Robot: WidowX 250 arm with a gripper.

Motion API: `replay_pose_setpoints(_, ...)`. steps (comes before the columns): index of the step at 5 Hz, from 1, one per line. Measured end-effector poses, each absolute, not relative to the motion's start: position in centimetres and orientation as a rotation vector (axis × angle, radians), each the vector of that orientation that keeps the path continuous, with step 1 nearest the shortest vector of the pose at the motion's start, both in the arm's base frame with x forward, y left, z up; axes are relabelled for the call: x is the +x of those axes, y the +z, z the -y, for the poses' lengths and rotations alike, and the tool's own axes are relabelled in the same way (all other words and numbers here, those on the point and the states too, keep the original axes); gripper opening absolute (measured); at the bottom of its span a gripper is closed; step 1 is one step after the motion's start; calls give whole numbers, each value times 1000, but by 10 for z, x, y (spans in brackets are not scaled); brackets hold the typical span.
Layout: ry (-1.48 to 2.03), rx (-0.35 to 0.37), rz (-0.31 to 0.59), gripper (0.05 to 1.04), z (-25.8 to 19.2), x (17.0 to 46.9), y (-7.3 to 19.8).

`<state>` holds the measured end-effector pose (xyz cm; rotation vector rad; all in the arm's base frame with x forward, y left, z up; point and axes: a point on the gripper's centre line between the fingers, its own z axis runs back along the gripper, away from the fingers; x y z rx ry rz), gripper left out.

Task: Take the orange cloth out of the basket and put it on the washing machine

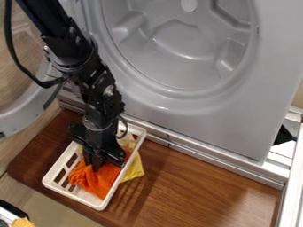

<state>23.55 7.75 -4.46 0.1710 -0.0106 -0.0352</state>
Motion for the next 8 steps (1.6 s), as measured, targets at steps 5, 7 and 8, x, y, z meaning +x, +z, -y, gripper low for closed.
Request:
replay_pose_setpoints(5, -79, 128, 456, 64, -62, 271, 100)
replay_pose_setpoints(7, -140, 134, 500, 64, -54, 328, 118)
replay_pose_setpoints(8, -152, 109, 475, 64, -49, 362, 105)
